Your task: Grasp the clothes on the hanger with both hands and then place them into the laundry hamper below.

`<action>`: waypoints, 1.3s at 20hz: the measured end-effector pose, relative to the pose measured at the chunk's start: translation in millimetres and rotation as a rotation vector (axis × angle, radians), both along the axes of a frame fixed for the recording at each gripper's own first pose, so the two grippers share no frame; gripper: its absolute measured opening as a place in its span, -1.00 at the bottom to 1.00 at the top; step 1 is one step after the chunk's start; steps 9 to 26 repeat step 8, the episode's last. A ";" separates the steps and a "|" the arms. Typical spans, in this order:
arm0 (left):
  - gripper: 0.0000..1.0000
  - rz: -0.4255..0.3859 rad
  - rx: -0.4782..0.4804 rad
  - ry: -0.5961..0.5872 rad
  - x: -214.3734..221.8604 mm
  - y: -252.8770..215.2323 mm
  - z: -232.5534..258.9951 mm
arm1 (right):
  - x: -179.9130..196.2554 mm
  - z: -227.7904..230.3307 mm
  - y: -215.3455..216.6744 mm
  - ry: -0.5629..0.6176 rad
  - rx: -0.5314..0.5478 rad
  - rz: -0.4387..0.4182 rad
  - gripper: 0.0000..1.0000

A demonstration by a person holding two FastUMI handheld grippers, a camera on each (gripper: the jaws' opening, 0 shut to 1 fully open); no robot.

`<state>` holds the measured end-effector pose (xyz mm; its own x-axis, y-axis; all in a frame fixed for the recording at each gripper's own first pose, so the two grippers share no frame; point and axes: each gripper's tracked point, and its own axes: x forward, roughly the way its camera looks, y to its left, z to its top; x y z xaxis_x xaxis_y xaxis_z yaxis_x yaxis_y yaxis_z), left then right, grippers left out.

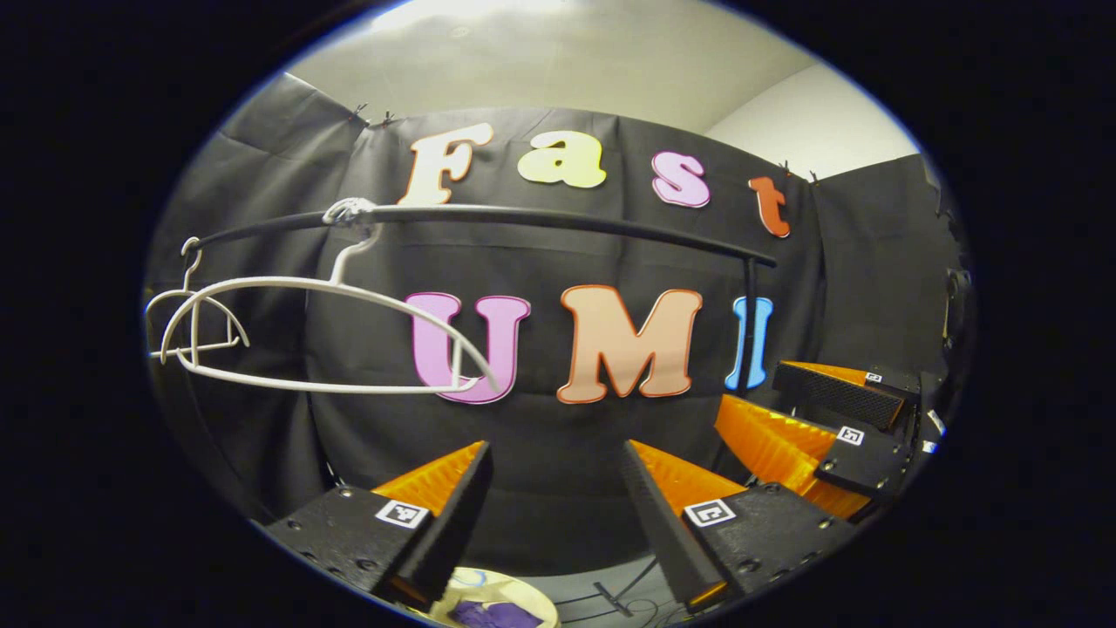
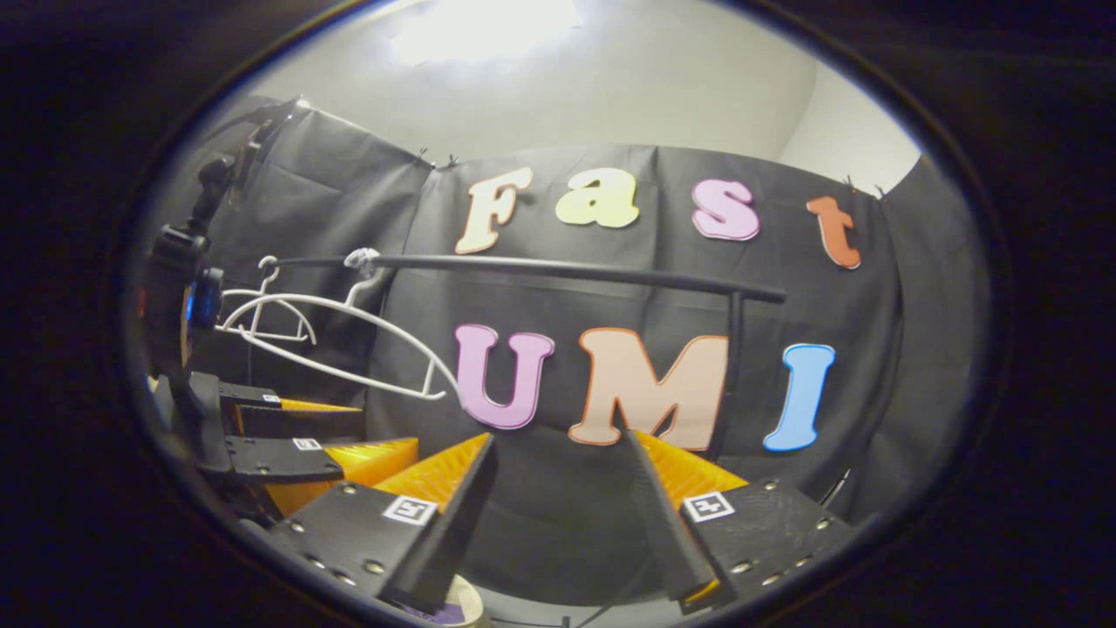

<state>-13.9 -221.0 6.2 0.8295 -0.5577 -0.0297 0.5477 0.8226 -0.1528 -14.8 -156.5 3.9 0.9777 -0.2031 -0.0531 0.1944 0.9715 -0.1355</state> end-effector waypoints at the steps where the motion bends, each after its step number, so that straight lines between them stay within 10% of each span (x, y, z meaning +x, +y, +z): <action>1: 0.90 0.001 -0.006 -0.006 -5.0 -9.8 5.3 | -7.2 5.8 -10.2 -0.006 -0.004 -0.007 0.93; 8: 0.86 0.025 -0.064 -0.007 -29.1 -65.0 17.5 | -48.9 6.2 -93.0 -0.018 -0.014 -0.073 0.93; 26: 0.86 0.025 -0.064 -0.007 -29.1 -65.0 17.5 | -48.9 6.2 -93.0 -0.018 -0.014 -0.073 0.93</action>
